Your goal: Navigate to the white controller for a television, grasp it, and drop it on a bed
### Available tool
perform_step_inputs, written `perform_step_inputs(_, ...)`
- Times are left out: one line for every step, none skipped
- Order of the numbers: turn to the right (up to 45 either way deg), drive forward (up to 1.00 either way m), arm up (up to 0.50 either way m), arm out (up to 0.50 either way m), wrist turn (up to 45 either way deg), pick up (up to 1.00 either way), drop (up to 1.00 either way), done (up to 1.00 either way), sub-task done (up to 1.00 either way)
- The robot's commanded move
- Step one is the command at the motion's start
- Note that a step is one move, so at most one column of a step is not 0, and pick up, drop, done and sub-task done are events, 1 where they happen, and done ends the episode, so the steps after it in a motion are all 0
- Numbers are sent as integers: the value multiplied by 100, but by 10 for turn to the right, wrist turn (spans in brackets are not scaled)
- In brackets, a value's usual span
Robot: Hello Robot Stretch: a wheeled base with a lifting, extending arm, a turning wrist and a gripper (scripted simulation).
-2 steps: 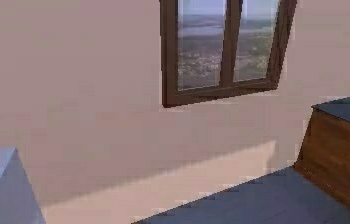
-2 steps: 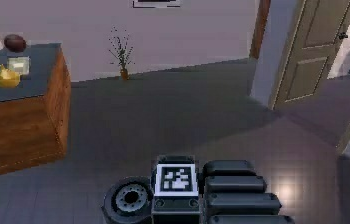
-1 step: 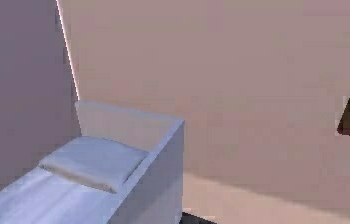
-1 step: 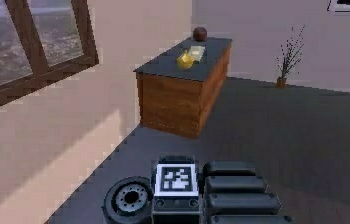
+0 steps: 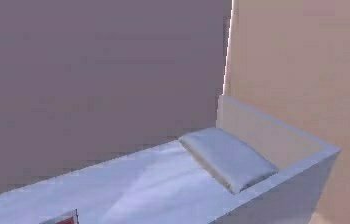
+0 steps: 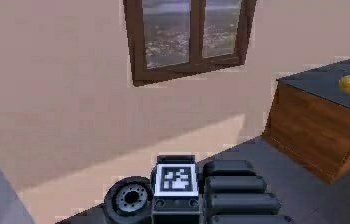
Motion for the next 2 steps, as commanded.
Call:
perform_step_inputs(450, 0, 0, 0, 0, 0, 0, 0, 0)
perform_step_inputs(450, 0, 0, 0, 0, 0, 0, 0, 0)
